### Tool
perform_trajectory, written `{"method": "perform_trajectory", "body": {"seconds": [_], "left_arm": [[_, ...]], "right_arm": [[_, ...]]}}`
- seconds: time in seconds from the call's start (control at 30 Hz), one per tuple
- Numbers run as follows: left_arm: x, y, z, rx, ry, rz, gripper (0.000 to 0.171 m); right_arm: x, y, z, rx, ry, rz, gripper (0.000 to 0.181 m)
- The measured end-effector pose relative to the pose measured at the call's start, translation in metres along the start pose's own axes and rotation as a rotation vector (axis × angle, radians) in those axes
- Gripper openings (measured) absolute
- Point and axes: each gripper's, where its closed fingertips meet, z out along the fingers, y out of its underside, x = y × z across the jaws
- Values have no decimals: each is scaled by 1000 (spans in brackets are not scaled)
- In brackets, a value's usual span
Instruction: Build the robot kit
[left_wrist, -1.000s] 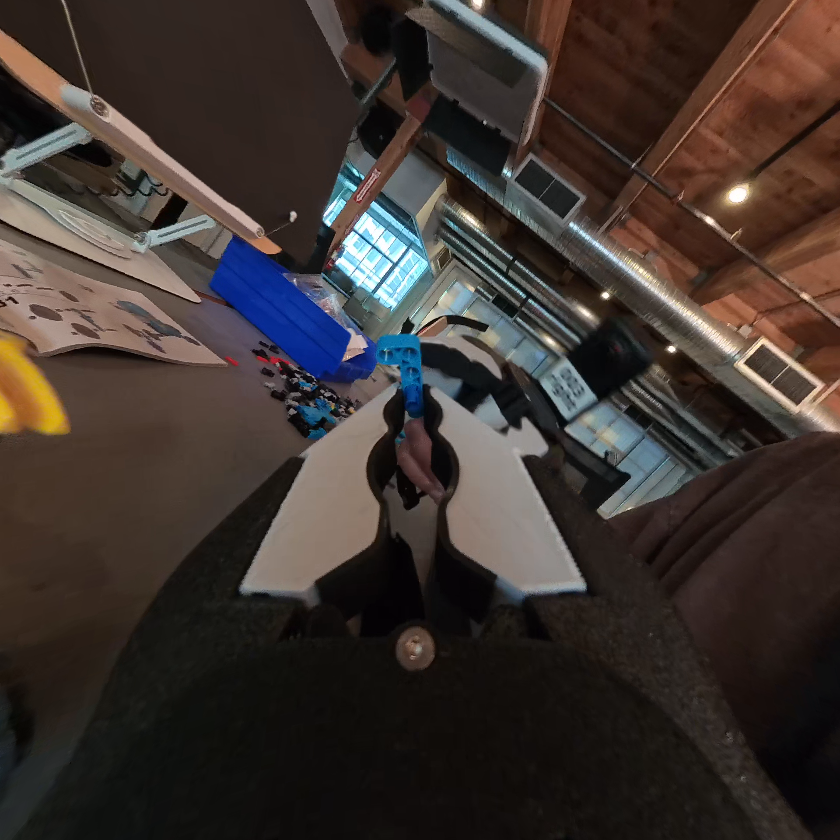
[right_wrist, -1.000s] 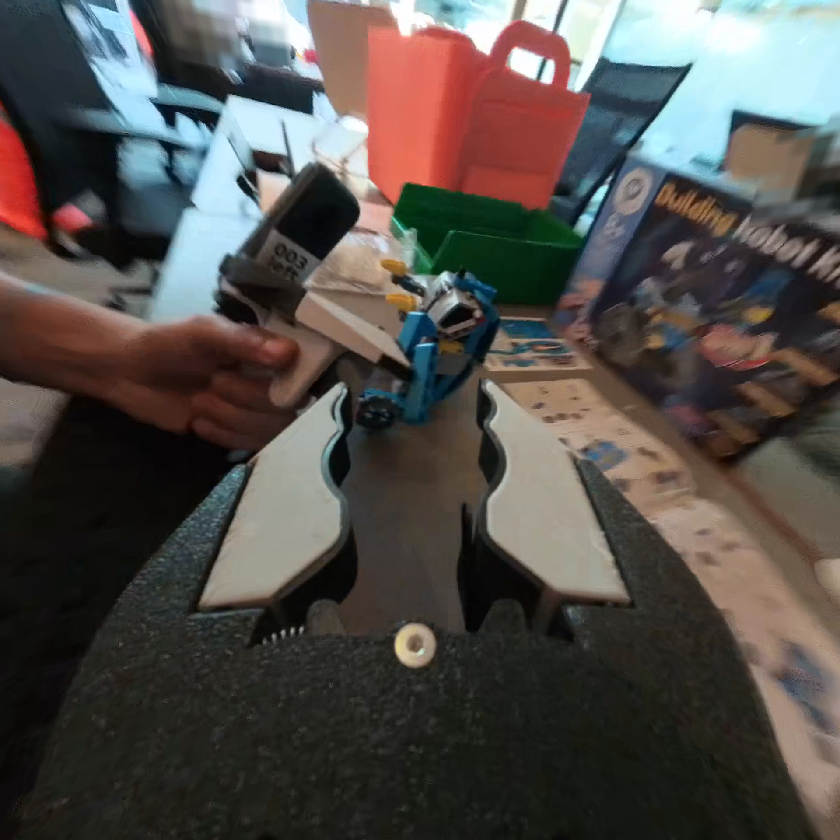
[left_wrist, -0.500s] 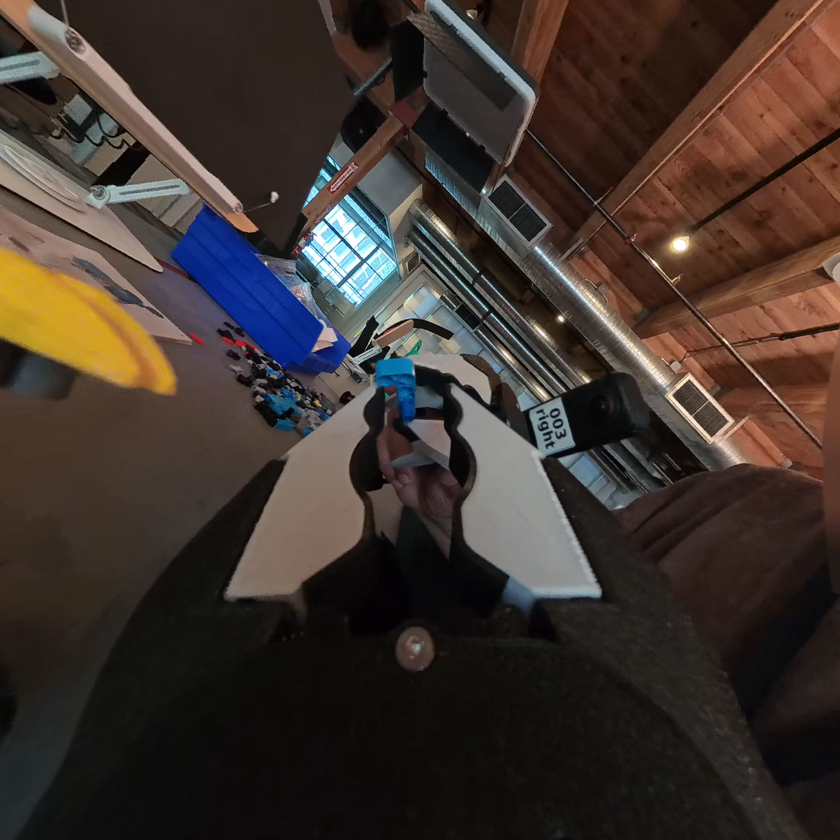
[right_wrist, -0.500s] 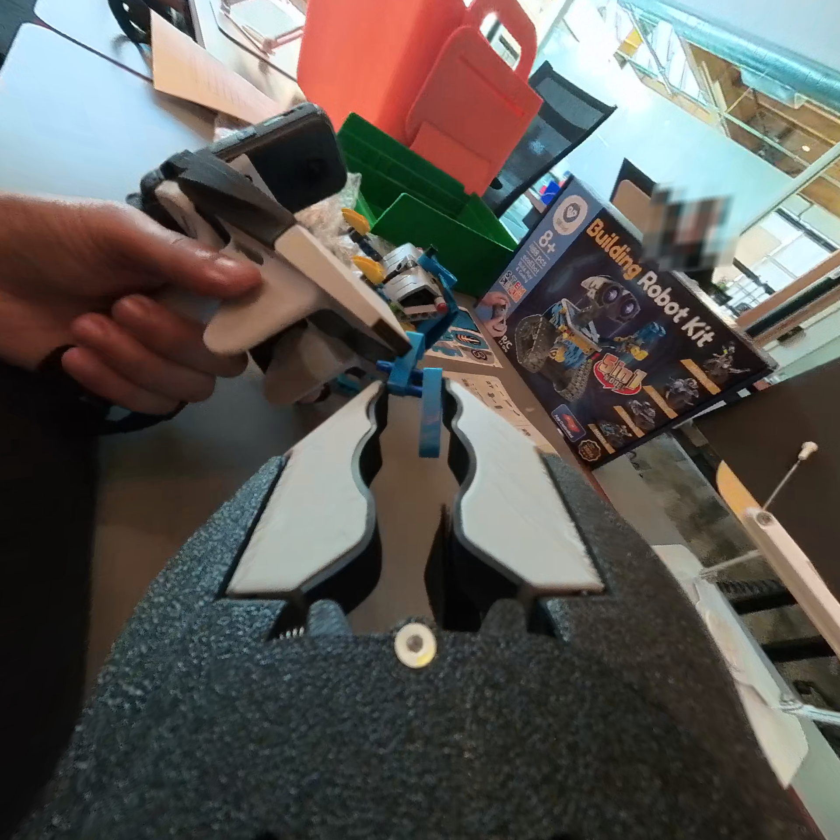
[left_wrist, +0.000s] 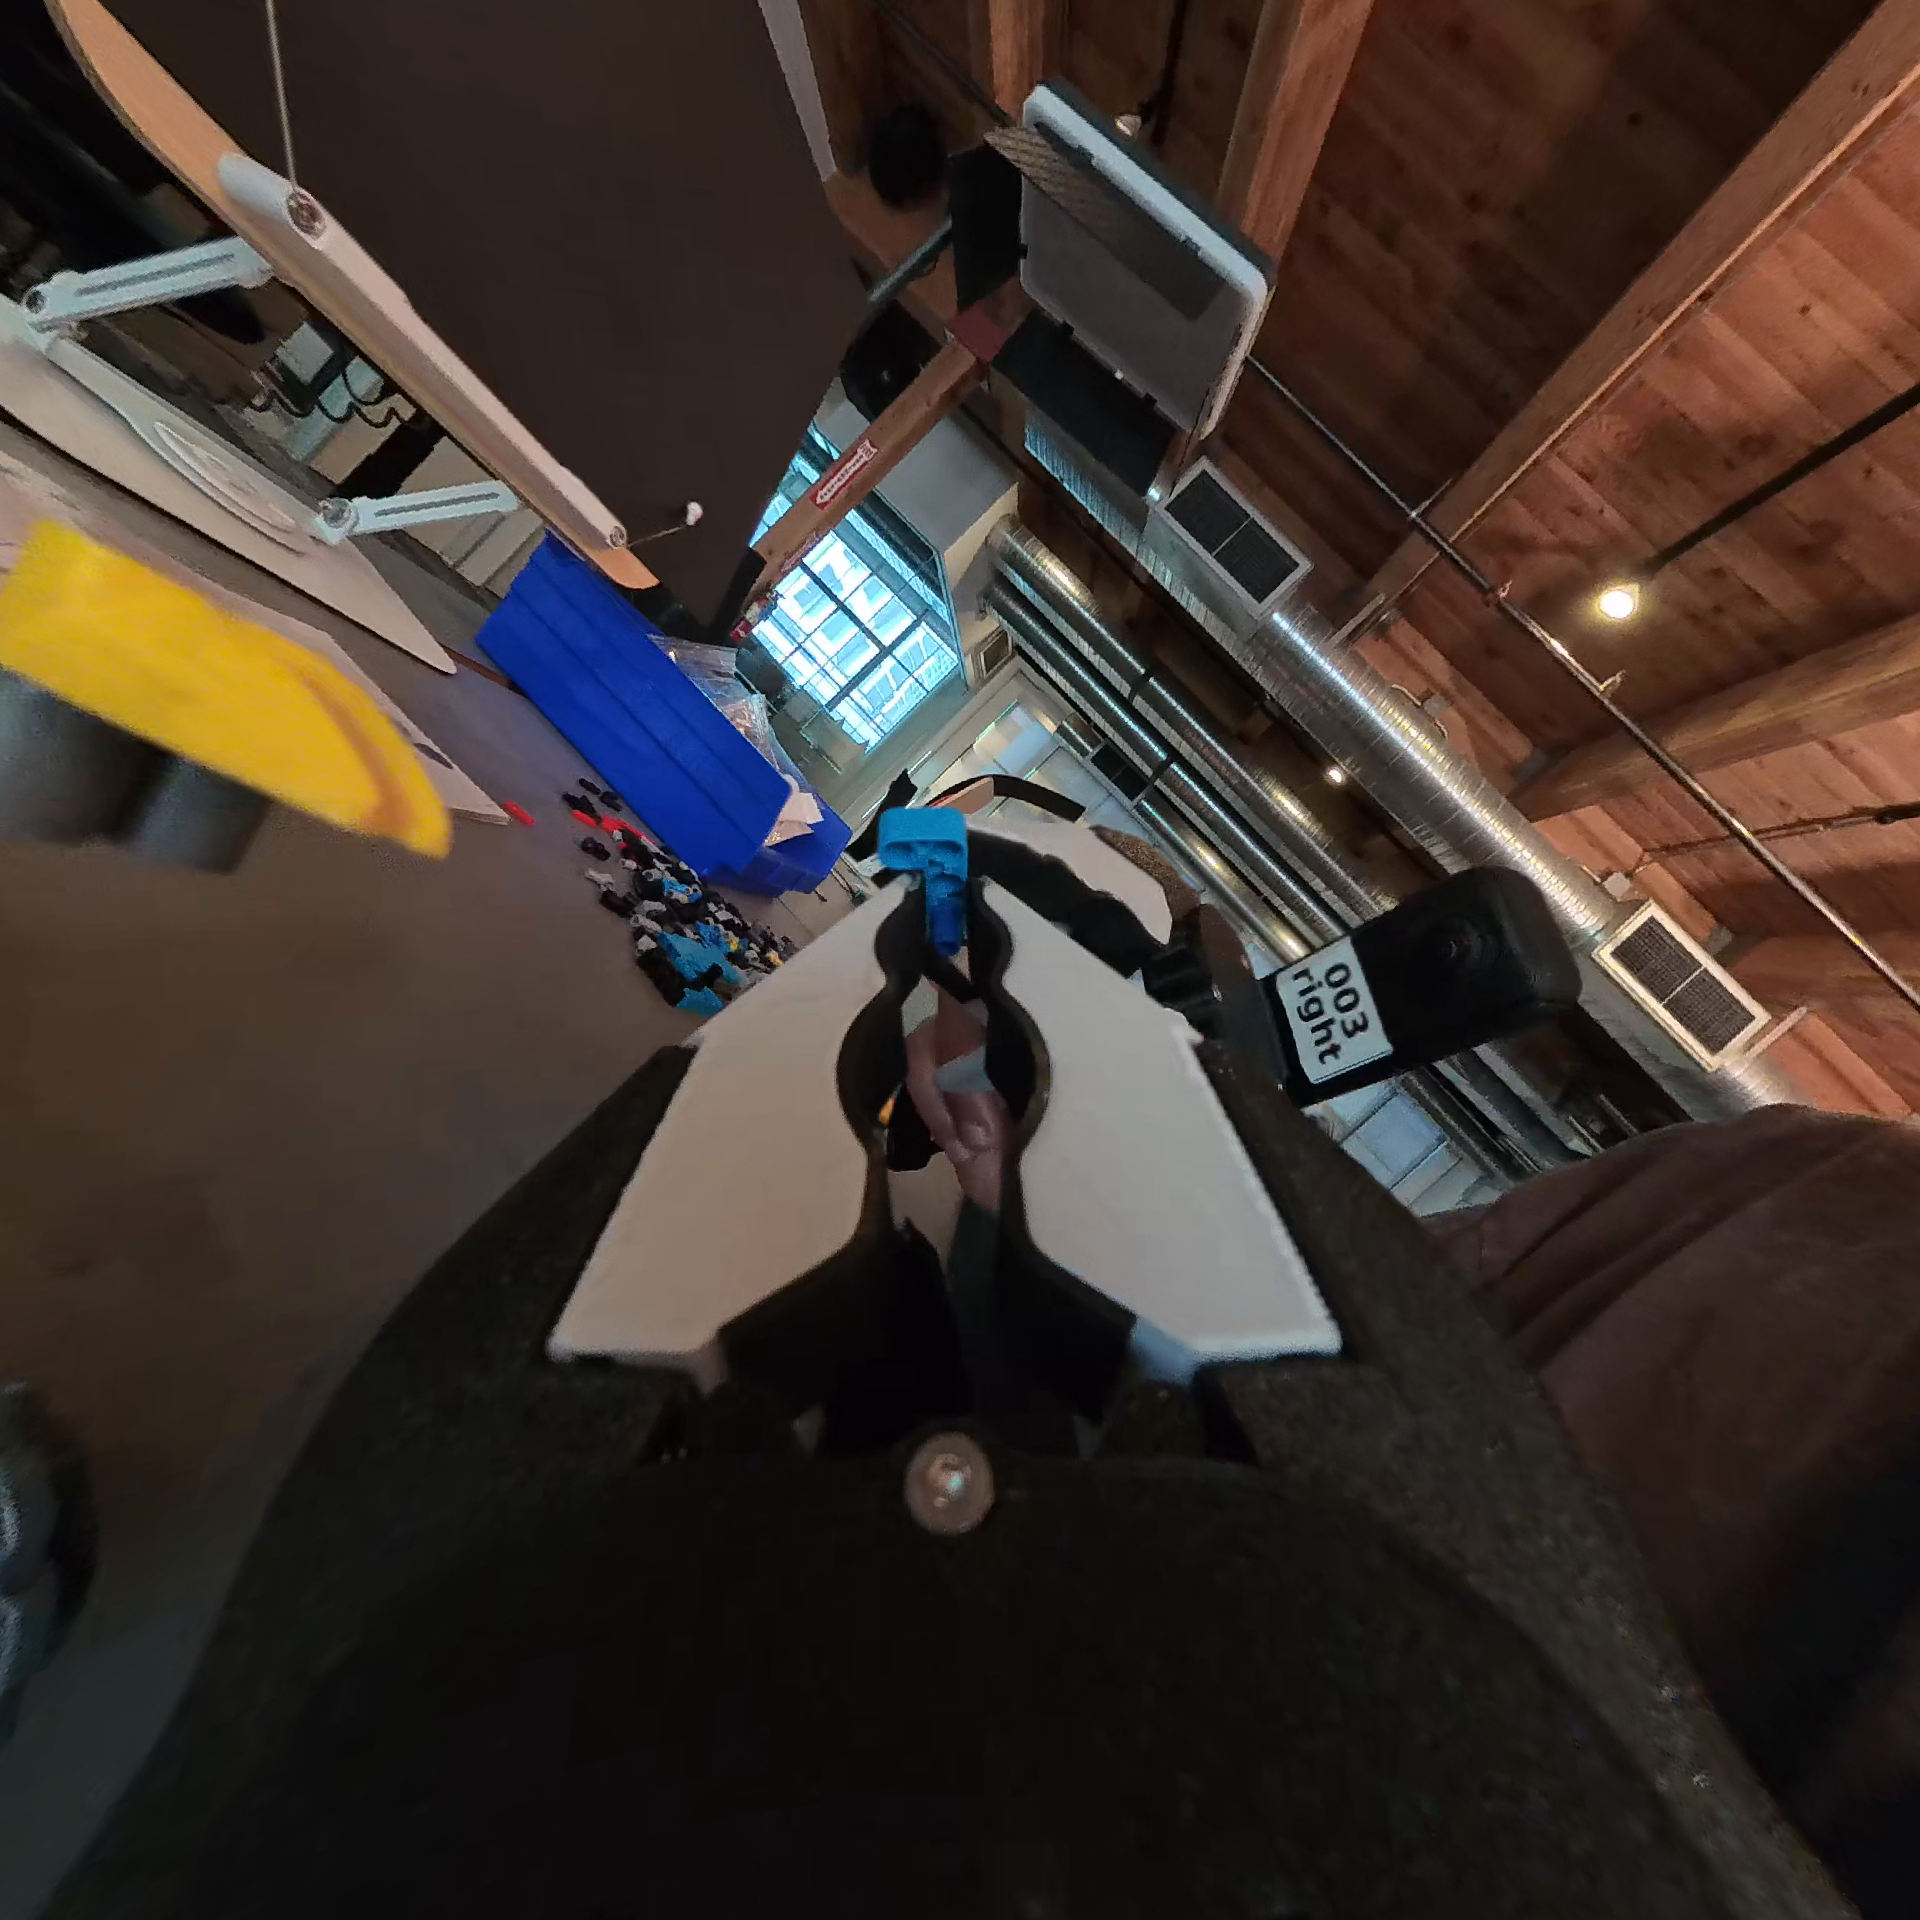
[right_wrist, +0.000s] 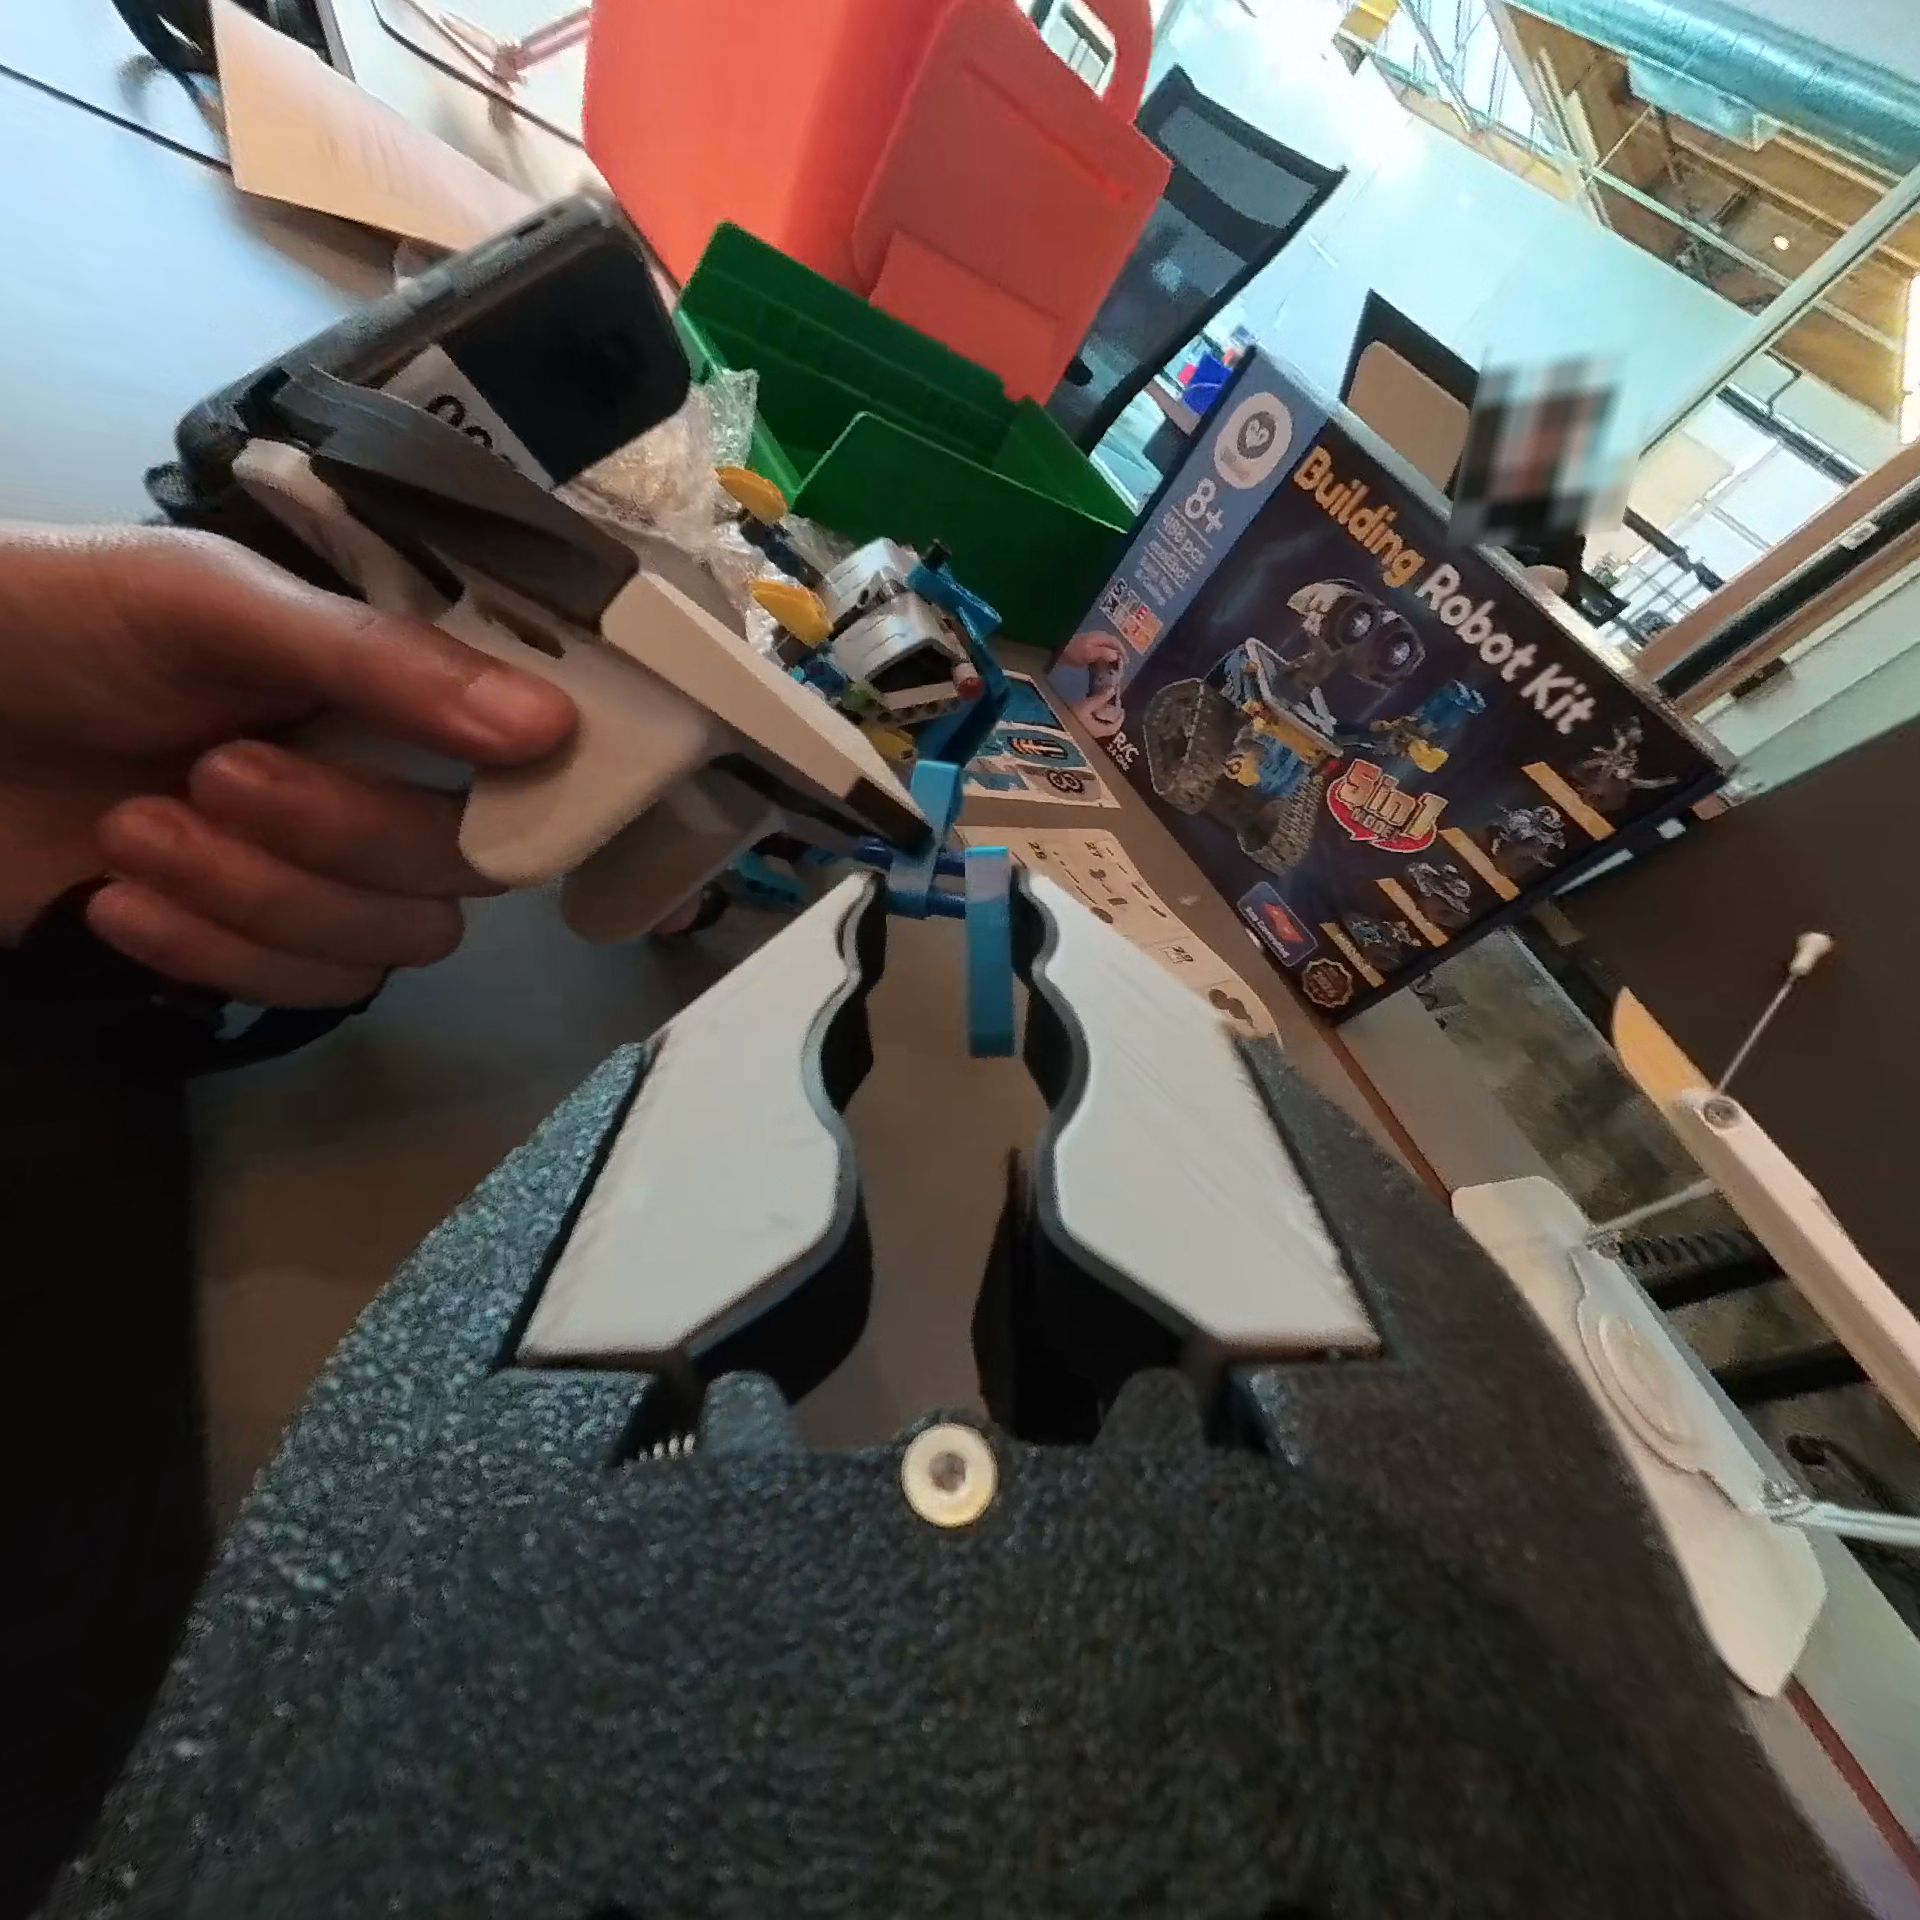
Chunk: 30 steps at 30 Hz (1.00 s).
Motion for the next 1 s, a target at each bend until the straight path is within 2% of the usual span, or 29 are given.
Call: {"method": "perform_trajectory", "body": {"seconds": [0.1,0.13,0.23,0.43,0.53,0.6,0.67,0.73,0.8,0.93,1.0], "left_arm": [[0,-1,0,13,0,-1,6],[1,-1,1,20,4,-9,6],[2,-2,2,51,12,-29,6],[1,0,2,35,-13,4,6],[-6,0,2,27,-47,0,6],[-7,-1,1,28,-61,22,6],[-8,-5,-2,39,-67,25,6],[-13,-8,-5,40,-93,17,6],[-16,-7,-6,5,-138,85,6],[-18,5,-5,-121,-253,328,7],[-16,8,-2,-125,-247,331,7]], "right_arm": [[0,0,1,-17,-11,-3,22],[-2,0,0,-24,-31,-2,17],[-1,-1,-1,-37,10,-38,16],[-1,0,-2,-30,-15,-69,16],[-1,6,3,-36,-64,29,17],[0,6,3,-16,-55,30,17],[-1,7,-1,7,-65,34,29],[-1,15,-4,6,-114,111,31],[-3,27,-9,0,-211,231,34],[14,45,-16,-11,-256,378,35],[11,45,-15,-18,-269,382,37]]}}
